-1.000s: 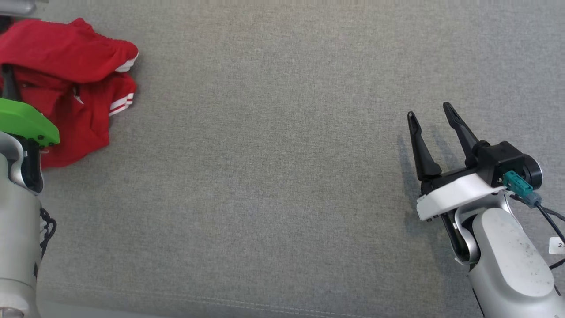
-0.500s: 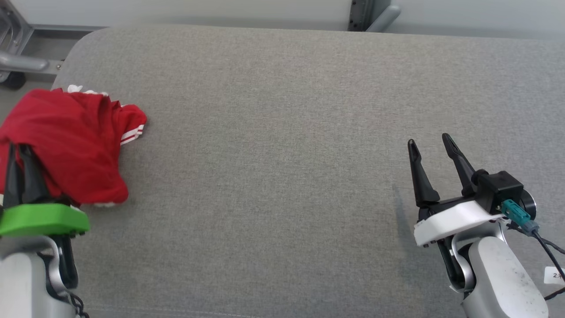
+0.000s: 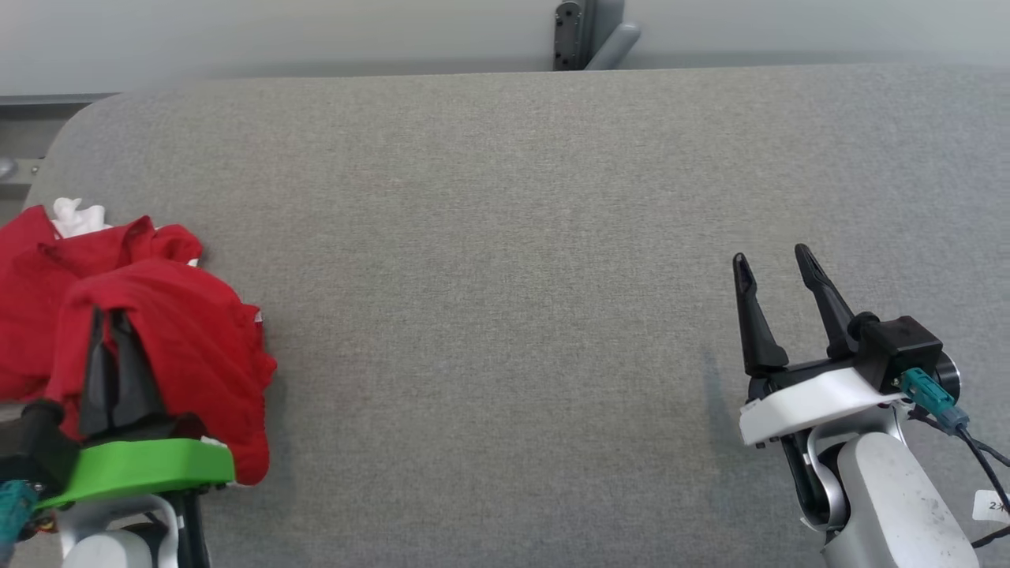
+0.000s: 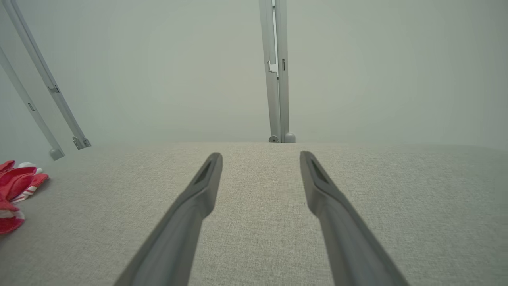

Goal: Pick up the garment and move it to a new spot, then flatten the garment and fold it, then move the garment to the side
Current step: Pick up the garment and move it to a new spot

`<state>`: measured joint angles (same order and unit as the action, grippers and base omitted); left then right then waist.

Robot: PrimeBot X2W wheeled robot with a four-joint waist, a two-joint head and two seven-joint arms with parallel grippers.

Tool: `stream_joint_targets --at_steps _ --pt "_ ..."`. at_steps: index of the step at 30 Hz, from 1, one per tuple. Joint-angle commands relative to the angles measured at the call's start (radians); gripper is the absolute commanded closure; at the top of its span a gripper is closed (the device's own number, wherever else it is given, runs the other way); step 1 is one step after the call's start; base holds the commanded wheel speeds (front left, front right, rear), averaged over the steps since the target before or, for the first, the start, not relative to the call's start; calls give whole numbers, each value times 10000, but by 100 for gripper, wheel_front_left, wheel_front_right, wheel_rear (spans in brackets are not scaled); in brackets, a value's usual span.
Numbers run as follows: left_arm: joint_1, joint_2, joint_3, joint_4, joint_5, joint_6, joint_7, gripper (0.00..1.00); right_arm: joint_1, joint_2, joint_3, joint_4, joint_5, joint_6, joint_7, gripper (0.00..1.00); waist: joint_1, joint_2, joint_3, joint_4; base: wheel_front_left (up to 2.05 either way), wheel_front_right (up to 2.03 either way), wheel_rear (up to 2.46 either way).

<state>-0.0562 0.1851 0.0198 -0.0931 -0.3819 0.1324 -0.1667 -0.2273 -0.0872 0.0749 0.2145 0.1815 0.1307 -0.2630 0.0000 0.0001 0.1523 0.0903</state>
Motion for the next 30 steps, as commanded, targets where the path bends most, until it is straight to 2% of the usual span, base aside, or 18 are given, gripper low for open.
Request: stream_joint_targets --at_steps 1,10,18,24,30 --pt "-46 -38 -204 -102 114 -76 50 100 9 9 22 -71 48 1 -42 0 0 -1 41 -390 0 0 0" --pt "-1729 -351 -1748 259 504 -776 373 100 -334 146 269 -394 87 1 -42 0 0 -1 502 -1942 0 0 0" --pt "-3293 -693 -2940 1747 704 -1450 680 100 -470 271 304 -527 293 1 -42 0 0 -1 995 -3329 0 0 0" --pt "-3971 -922 -3718 3625 782 -1894 858 100 -502 337 316 -469 445 1 -42 0 0 -1 1439 -3893 0 0 0" --pt "-4256 -1048 -4083 4929 633 -2106 731 100 -555 352 265 -435 513 1 -42 0 0 -1 1612 -3965 0 0 0"
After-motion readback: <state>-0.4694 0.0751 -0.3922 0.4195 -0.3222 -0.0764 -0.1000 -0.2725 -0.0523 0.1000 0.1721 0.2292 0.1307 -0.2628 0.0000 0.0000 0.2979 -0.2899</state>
